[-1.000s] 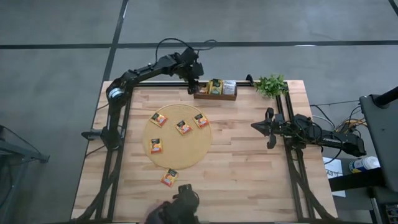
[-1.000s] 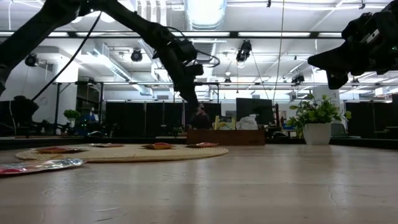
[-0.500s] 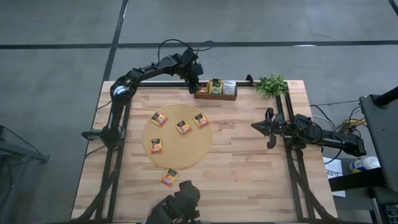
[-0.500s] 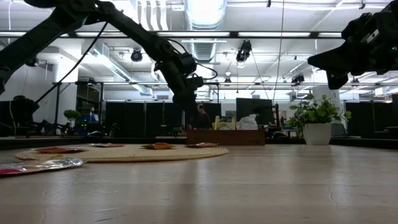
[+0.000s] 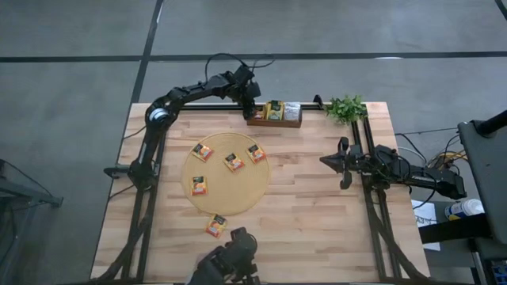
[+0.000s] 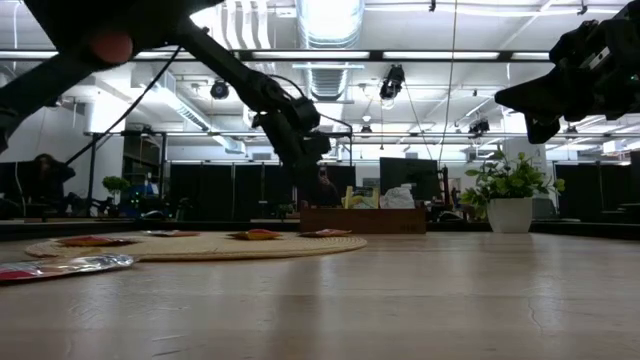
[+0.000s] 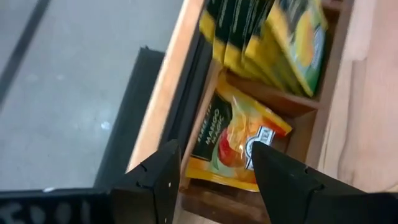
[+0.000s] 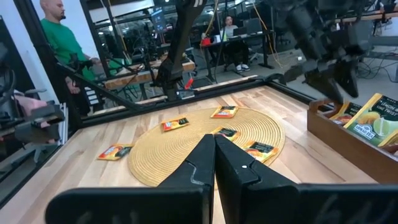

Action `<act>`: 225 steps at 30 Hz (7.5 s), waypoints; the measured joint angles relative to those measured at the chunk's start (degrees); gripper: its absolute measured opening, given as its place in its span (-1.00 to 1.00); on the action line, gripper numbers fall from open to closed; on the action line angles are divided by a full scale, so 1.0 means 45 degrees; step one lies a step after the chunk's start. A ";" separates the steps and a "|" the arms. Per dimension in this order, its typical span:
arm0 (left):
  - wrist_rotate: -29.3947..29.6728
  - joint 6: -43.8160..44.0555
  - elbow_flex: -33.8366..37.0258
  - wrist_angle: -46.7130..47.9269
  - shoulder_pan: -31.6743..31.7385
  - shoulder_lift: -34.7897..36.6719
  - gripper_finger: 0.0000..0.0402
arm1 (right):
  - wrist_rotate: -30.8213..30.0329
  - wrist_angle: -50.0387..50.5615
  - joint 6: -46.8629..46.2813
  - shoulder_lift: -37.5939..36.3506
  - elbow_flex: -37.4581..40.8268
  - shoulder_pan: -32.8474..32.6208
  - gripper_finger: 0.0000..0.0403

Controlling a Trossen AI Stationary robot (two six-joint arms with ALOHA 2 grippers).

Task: Pick & Place Tea
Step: Put the orange tea bag into the left section of the wooden organizer

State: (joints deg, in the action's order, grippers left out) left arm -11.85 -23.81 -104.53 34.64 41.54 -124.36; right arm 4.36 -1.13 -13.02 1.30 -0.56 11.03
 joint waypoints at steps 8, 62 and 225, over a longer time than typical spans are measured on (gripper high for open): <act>0.0145 0.0051 0.0000 -0.0222 -0.0024 -0.0096 -0.09 | 0.0003 0.0002 0.0000 -0.0010 0.0000 -0.0005 -0.96; 0.0736 0.0008 -0.1594 -0.0371 -0.0019 -0.0487 -1.00 | 0.0004 0.0005 0.0000 -0.0005 0.0001 -0.0004 -0.96; -0.1353 0.0996 0.8594 0.1284 -1.2832 0.4810 0.13 | 0.0004 0.0002 0.0000 -0.0005 0.0002 -0.0004 -0.96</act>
State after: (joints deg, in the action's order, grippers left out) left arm -17.93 -19.32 -65.86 40.42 -16.21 -102.72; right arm 4.38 -1.11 -13.02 1.28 -0.55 11.01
